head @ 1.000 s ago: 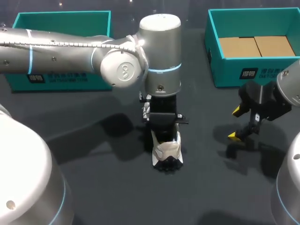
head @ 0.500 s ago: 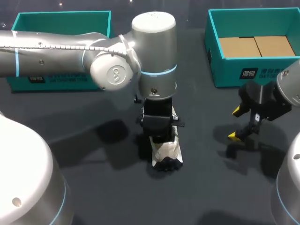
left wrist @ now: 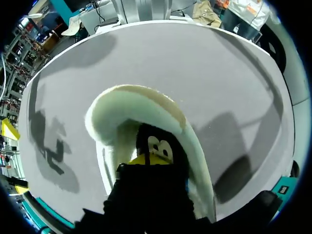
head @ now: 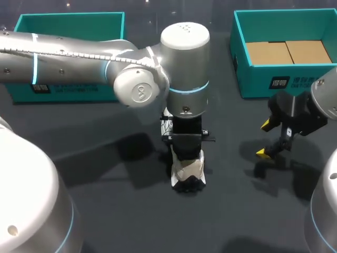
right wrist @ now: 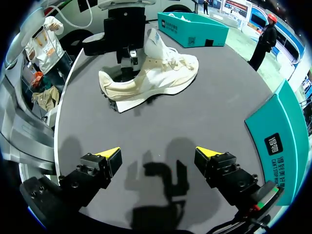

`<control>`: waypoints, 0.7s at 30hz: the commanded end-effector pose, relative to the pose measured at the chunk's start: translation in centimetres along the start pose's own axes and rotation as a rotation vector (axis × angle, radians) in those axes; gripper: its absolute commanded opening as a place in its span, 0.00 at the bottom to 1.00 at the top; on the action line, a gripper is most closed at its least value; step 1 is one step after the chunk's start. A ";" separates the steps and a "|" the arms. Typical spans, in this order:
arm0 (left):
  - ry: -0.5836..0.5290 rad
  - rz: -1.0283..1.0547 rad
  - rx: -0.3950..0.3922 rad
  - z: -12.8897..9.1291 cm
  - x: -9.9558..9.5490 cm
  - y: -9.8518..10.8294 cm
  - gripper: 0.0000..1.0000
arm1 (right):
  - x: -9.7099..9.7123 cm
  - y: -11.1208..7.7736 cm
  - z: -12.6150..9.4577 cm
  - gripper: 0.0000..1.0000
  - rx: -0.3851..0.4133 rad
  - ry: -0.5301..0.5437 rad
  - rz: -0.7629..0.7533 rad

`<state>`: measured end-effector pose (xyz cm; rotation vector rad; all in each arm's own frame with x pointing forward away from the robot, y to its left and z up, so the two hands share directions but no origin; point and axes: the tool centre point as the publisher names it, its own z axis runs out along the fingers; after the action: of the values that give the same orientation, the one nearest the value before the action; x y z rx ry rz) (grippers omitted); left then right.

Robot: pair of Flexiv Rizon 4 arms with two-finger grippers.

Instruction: Take the shoe out of the shoebox, open the shoe tongue, remove and reinsert the insole, then place the shoe into the shoebox

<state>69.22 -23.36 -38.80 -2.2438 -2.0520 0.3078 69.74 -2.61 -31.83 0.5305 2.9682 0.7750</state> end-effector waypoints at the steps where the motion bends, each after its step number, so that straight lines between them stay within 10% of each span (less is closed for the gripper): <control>1: -0.064 0.019 -0.013 -2.4 1.1 -0.8 0.00 | 0.2 0.0 -0.1 1.00 0.002 -0.003 0.001; 21: 0.023 0.005 -0.028 1.4 0.9 -0.7 0.00 | 0.2 0.0 -0.1 1.00 0.002 -0.003 0.001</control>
<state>67.97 -22.22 -39.34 -2.2595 -2.0525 0.2699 69.74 -2.62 -31.83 0.5303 2.9682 0.7750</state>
